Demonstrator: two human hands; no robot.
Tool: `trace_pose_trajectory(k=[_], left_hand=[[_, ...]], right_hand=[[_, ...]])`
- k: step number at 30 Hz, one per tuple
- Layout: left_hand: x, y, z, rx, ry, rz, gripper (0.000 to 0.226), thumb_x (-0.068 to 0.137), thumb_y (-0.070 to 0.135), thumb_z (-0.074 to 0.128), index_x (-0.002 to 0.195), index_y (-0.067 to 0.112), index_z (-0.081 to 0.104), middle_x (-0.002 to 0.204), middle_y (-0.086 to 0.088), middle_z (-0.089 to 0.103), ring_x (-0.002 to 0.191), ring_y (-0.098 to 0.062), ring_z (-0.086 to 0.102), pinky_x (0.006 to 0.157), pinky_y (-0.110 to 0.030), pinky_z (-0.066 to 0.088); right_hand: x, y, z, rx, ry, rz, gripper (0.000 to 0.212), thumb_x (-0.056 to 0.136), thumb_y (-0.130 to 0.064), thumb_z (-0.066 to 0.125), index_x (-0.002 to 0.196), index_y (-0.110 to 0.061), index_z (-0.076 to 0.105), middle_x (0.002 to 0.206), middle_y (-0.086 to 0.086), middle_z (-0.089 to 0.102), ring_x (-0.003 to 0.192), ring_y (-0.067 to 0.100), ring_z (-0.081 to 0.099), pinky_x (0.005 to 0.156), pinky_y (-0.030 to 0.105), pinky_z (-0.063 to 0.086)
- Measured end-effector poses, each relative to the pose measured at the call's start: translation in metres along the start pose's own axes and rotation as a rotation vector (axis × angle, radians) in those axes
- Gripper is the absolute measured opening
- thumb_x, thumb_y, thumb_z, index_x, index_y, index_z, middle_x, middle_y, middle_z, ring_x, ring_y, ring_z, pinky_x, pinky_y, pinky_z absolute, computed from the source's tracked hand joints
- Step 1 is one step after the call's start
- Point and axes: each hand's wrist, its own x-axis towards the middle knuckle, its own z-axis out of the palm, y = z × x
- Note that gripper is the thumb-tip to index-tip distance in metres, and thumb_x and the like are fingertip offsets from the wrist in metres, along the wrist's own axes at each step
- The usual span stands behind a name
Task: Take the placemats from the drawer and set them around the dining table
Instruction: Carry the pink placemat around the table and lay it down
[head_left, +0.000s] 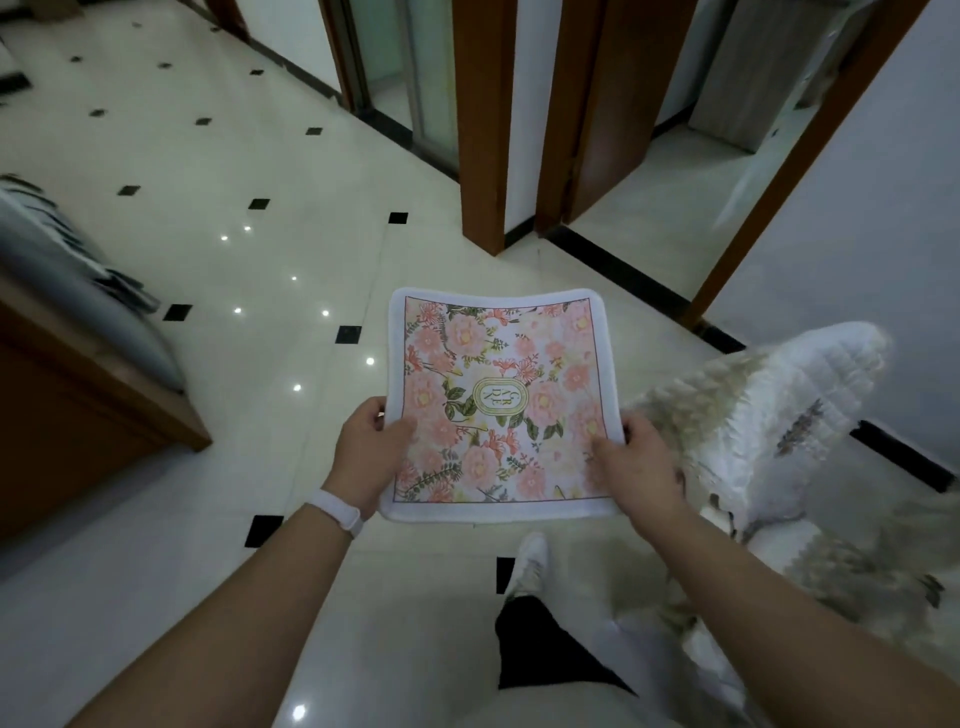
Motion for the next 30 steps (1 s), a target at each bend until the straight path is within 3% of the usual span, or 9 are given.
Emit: trace_pose_trajectory(k=[5,11,13,17,22,27,30], left_hand=[[0.085,0.036,0.02,0.054,0.047,-0.043,0.01,0.089,0.013,0.062,0.096,0.018,0.066,0.094,-0.013,0.071,0.086,-0.034,0.069,0.078,-0.049,0.058],[0.171,0.102,0.077,0.091,0.004,-0.009,0.006,0.09,0.011,0.062,0.091,0.017,0.064,0.085,-0.007,0.069,0.076,-0.026,0.066,0.061,-0.03,0.052],[0.193,0.12,0.098,0.085,-0.04,-0.003,0.007,0.09,0.012,0.062,0.092,0.018,0.064,0.087,-0.006,0.07,0.076,-0.024,0.068,0.062,-0.032,0.055],[0.24,0.151,0.133,0.071,-0.13,0.01,0.009,0.09,0.012,0.063,0.094,0.02,0.065,0.091,-0.008,0.072,0.08,-0.025,0.07,0.067,-0.036,0.058],[0.319,0.175,0.177,0.067,-0.216,0.001,0.011,0.089,0.01,0.063,0.099,0.015,0.065,0.09,-0.011,0.072,0.079,-0.03,0.07,0.072,-0.043,0.059],[0.413,0.197,0.225,0.12,-0.371,0.03,0.008,0.088,0.01,0.065,0.091,0.017,0.065,0.088,-0.012,0.069,0.081,-0.034,0.066,0.078,-0.047,0.056],[0.468,0.23,0.252,0.122,-0.475,0.035,0.009,0.087,0.009,0.065,0.09,0.018,0.065,0.091,-0.012,0.07,0.083,-0.033,0.067,0.078,-0.045,0.057]], right_hand=[[0.094,-0.034,0.024,0.033,-0.054,0.023,0.006,0.092,-0.011,0.055,0.098,-0.013,0.058,0.083,0.001,0.064,0.066,0.017,0.059,0.055,0.029,0.048],[0.183,-0.068,0.004,0.086,-0.007,0.06,0.004,0.093,-0.016,0.055,0.092,-0.019,0.055,0.086,0.001,0.064,0.07,0.017,0.062,0.054,0.028,0.052],[0.206,-0.075,-0.007,0.103,0.021,0.072,0.009,0.094,-0.016,0.054,0.088,-0.024,0.054,0.087,-0.002,0.064,0.072,0.016,0.063,0.06,0.031,0.054],[0.248,-0.089,-0.022,0.111,0.098,0.093,0.001,0.095,-0.018,0.055,0.096,-0.018,0.056,0.087,-0.004,0.062,0.072,0.01,0.06,0.056,0.027,0.05],[0.305,-0.101,-0.029,0.122,0.187,0.157,0.007,0.094,-0.019,0.056,0.093,-0.025,0.055,0.092,-0.002,0.065,0.08,0.016,0.065,0.066,0.034,0.056],[0.369,-0.126,-0.024,0.122,0.322,0.221,0.005,0.094,-0.017,0.055,0.099,-0.02,0.057,0.09,-0.004,0.064,0.076,0.011,0.065,0.054,0.022,0.047],[0.4,-0.148,-0.019,0.124,0.427,0.266,0.01,0.094,-0.019,0.055,0.104,-0.018,0.057,0.094,-0.004,0.065,0.079,0.011,0.064,0.057,0.024,0.048]])
